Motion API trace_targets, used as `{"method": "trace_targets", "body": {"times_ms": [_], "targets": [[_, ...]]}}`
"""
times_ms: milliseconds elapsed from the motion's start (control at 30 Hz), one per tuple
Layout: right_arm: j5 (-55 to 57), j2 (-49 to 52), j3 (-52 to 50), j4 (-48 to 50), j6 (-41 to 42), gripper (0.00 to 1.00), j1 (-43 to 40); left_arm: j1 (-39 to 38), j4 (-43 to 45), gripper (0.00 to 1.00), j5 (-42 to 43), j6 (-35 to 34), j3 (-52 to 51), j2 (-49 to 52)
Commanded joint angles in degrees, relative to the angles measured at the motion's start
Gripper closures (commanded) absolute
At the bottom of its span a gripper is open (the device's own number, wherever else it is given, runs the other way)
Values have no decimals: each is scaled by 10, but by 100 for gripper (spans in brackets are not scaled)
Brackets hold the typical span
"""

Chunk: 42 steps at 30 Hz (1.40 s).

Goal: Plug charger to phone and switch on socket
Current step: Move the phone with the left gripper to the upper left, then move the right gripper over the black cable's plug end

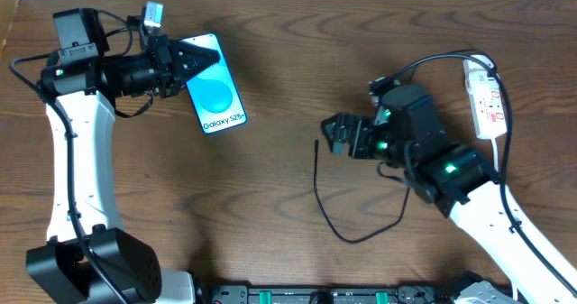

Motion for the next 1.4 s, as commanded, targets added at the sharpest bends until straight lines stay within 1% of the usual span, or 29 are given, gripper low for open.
{"method": "trace_targets", "body": {"times_ms": [0,133,300,433,633,800,1100,1200,1367], "targets": [[31,-2,11,-21,-14,1,40,2,2,92,36,5,3,-12],[58,19,11,-53,-14,1,79,2,2,92,36,6,3,-12],[85,89,11,-62,0,1,117,2,2,92,35,6,3,-12],[82,156,19,-58,14,1,130,2,6,93,35,17,3,-12],[77,234,71,-64,11,1,132,2,25,92,35,25,3,-12],[105,263,95,-61,11,1,133,2,35,93,33,25,3,-12],[150,291,95,-50,16,1,134,2,37,92,29,27,3,-12],[164,304,95,-49,29,1,135,2,37,93,29,27,2,-12],[167,323,95,-45,33,1,135,2,37,92,29,27,2,-12]]}}
